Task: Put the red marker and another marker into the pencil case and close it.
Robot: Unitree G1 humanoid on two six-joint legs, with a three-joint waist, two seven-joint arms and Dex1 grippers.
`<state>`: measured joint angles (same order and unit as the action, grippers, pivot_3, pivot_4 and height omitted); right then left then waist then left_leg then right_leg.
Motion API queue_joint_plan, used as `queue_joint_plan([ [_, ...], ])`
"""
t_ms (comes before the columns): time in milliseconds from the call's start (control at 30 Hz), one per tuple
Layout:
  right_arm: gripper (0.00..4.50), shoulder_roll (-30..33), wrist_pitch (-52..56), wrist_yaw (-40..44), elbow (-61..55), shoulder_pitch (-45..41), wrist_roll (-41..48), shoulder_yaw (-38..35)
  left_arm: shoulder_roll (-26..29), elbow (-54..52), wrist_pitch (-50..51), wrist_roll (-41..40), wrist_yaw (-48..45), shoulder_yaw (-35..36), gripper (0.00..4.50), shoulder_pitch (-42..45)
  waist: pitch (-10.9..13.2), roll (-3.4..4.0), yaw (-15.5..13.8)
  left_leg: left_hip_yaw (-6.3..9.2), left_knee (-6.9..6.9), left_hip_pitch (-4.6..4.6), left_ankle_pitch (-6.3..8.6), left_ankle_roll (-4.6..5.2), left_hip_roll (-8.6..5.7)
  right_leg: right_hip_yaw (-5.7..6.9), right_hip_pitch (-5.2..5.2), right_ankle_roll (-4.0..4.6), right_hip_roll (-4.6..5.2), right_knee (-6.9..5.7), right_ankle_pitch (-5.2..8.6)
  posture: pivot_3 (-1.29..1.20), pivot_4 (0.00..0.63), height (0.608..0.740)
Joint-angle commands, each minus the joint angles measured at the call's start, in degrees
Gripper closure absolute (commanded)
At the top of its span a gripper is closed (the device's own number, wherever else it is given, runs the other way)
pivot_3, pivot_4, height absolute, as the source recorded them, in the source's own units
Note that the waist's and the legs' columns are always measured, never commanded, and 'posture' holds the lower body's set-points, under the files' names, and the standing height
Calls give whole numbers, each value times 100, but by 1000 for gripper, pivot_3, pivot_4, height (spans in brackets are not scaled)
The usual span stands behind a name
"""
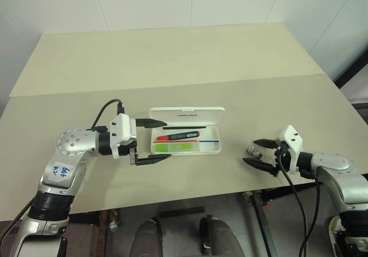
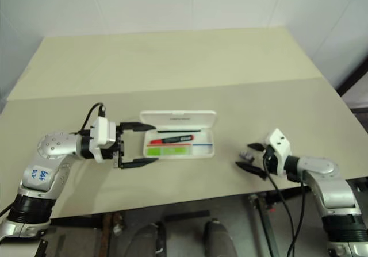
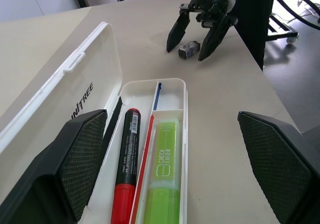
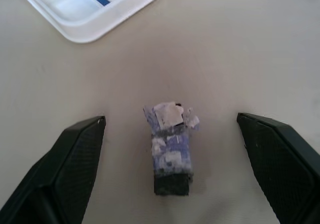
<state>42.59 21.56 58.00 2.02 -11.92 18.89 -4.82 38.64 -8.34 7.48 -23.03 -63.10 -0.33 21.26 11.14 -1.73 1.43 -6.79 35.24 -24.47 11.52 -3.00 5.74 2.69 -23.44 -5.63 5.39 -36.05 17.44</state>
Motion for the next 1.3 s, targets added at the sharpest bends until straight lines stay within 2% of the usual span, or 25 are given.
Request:
queue_joint_plan([
  [33, 212, 150, -214, -57, 556, 18, -254, -38, 46, -222, -15, -31, 65, 126, 0, 25, 0, 0, 2, 0, 2, 2, -1, 2, -1, 0, 3, -1, 1, 0, -1, 0, 150, 740],
  [167, 1382, 204, -473, -23, 902, 31, -367, 6, 46, -234, -17, -32, 87, 117, 0, 32, -1, -2, -54, 1, 11, 8, -4, 6, -4, 0, 17, -3, 5, 4, -5, 0, 150, 740],
  [333, 3233, 220, -503, 23, 873, 80, -309, -15, 48, -242, -29, -35, 112, 138, 0, 48, -9, -13, -132, 3, 17, 13, -3, 8, -3, 0, 27, -1, 6, 10, -6, 0, 150, 740],
  [433, 4095, 238, -512, 66, 789, 112, -285, -18, 54, -242, -36, -40, 119, 141, 0, 48, -9, -13, -134, 2, 19, 18, -2, 8, -3, 0, 32, 2, 7, 10, -8, 0, 150, 740],
  [733, 4099, 336, -304, 242, -7, -363, -24, -46, 67, -137, -103, -18, 78, 147, 0, 94, -8, -11, -128, 2, 16, 17, -2, 10, -2, 0, 28, 4, 6, 10, -8, 0, 150, 740],
  [1067, 4099, 139, 413, 675, -1329, -1205, 467, 539, 48, -182, -127, -10, 118, 145, 0, 14, -5, -6, -118, -7, -9, 12, 0, 4, 4, -8, 3, 7, -4, 7, -5, 0, 150, 740],
  [1200, 4099, 55, 322, 990, -1333, -1357, 477, 928, 62, -229, -117, -21, 137, 166, 0, -34, -5, -6, -134, -8, -8, 4, 1, 5, 3, -8, -3, 6, -2, 9, -5, 0, 150, 740],
  [1300, 4099, -59, -131, 1237, -856, -1598, 127, 1318, 72, -236, -120, -16, 137, 173, 0, -52, -5, -6, -124, -8, -5, 4, 1, 5, 2, -8, -2, 6, -2, 8, -5, 0, 150, 740],
])
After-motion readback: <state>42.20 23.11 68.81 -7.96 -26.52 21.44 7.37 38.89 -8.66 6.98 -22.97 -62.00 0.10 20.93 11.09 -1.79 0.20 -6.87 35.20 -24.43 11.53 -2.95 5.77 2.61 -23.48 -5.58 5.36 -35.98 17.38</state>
